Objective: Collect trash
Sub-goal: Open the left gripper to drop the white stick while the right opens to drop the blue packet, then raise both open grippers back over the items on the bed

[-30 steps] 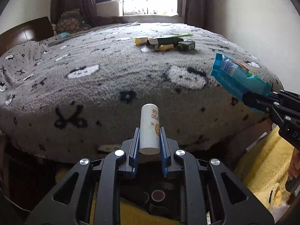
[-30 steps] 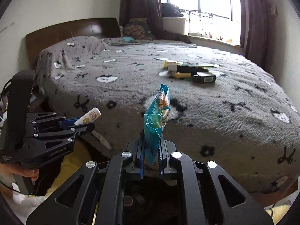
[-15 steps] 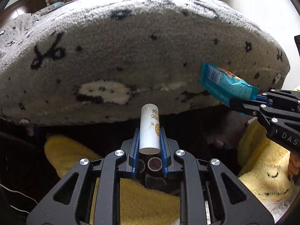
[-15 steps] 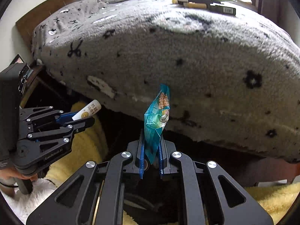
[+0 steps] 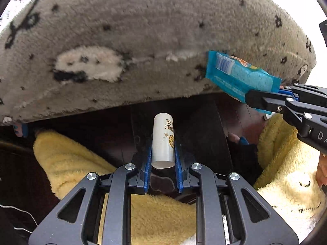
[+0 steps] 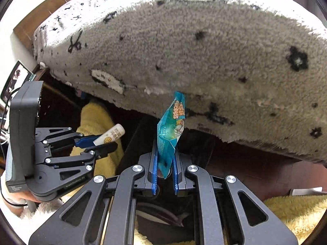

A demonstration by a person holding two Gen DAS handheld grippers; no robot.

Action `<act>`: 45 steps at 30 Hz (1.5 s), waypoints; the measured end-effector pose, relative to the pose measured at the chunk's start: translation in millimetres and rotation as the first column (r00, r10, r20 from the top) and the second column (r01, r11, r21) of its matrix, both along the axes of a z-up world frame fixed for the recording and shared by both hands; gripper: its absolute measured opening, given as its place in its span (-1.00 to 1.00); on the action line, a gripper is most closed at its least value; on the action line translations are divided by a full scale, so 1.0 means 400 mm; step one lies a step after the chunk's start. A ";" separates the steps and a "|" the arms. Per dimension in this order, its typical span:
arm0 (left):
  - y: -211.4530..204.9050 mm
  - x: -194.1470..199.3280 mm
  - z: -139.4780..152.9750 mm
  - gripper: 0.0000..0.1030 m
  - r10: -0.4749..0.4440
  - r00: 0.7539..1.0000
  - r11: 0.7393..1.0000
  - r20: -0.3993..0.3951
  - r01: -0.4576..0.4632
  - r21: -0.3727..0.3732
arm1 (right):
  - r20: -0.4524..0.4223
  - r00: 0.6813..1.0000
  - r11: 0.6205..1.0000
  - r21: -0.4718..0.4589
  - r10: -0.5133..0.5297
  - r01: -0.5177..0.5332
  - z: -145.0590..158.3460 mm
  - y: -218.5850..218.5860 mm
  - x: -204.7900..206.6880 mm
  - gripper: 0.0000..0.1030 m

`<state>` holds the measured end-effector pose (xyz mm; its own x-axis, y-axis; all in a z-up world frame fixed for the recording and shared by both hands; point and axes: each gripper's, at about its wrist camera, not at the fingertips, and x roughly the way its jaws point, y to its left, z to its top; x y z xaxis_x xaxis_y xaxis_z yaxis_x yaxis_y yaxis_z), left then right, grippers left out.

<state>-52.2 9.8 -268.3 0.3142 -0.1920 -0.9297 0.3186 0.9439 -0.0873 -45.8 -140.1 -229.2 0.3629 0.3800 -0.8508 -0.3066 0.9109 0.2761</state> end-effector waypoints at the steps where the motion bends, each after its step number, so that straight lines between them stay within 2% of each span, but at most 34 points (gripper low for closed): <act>1: -0.001 0.004 -0.005 -0.65 -0.003 1.000 1.000 -0.007 0.003 0.000 | -0.009 1.000 1.000 0.002 0.005 -0.005 -0.006 0.003 0.003 -0.75; 10: -0.005 0.039 -0.035 -0.63 -0.013 0.998 1.000 -0.067 0.013 -0.006 | -0.072 0.997 0.999 -0.007 0.035 -0.036 -0.041 0.025 0.023 -0.70; 11: -0.008 0.040 -0.036 -0.60 -0.016 0.997 1.000 -0.070 0.015 -0.007 | -0.076 0.997 0.999 -0.006 0.035 -0.035 -0.043 0.024 0.024 -0.70; 13: -0.017 0.039 -0.042 -0.41 -0.017 0.997 1.000 -0.073 0.017 -0.007 | -0.080 0.996 1.000 -0.007 0.030 -0.030 -0.046 0.023 0.024 -0.69; 16: -0.021 0.037 -0.038 -0.37 -0.015 0.997 1.000 -0.070 0.015 -0.002 | -0.083 0.996 1.000 -0.006 0.019 -0.019 -0.047 0.019 0.025 -0.68; 19: -0.019 0.036 -0.026 -0.36 -0.008 0.998 1.000 -0.059 0.008 0.002 | -0.071 0.997 1.000 -0.004 0.005 -0.006 -0.040 0.011 0.028 -0.33; 24: -0.006 0.033 0.008 -0.25 -0.001 1.000 1.000 -0.030 0.002 0.010 | -0.032 0.999 0.999 -0.003 -0.033 0.033 -0.005 -0.026 0.025 0.05; 26: -0.004 0.035 0.022 -0.20 0.001 1.000 1.000 -0.013 -0.001 0.018 | -0.001 0.999 0.998 -0.015 -0.054 0.054 0.016 -0.043 0.027 0.21; 29: 0.001 0.045 0.057 -0.02 -0.001 1.000 1.000 0.030 0.000 0.026 | 0.103 0.989 0.990 -0.082 -0.105 0.114 0.066 -0.075 0.029 0.25; 31: 0.005 0.058 0.094 0.26 0.004 0.997 0.999 0.080 -0.006 0.032 | 0.188 0.972 0.976 -0.133 -0.143 0.170 0.098 -0.082 0.020 0.32; 33: 0.009 0.075 0.132 0.45 0.012 0.991 0.999 0.133 -0.018 0.040 | 0.272 0.947 0.961 -0.165 -0.174 0.224 0.137 -0.104 0.020 0.33; 35: 0.013 0.095 0.167 0.53 0.019 0.984 0.999 0.177 -0.027 0.045 | 0.323 0.925 0.950 -0.170 -0.199 0.263 0.171 -0.128 0.030 0.33; 39: 0.019 0.139 0.259 0.70 0.031 0.959 0.999 0.283 -0.041 0.030 | 0.399 0.886 0.933 -0.162 -0.235 0.320 0.237 -0.174 0.060 0.33; 42: 0.023 0.173 0.327 0.79 0.042 0.933 0.999 0.358 -0.051 0.016 | 0.458 0.852 0.921 -0.155 -0.254 0.358 0.288 -0.199 0.089 0.51; 45: 0.018 0.214 0.382 0.81 0.052 0.907 0.998 0.418 -0.064 0.016 | 0.503 0.823 0.910 -0.152 -0.264 0.385 0.323 -0.219 0.129 0.51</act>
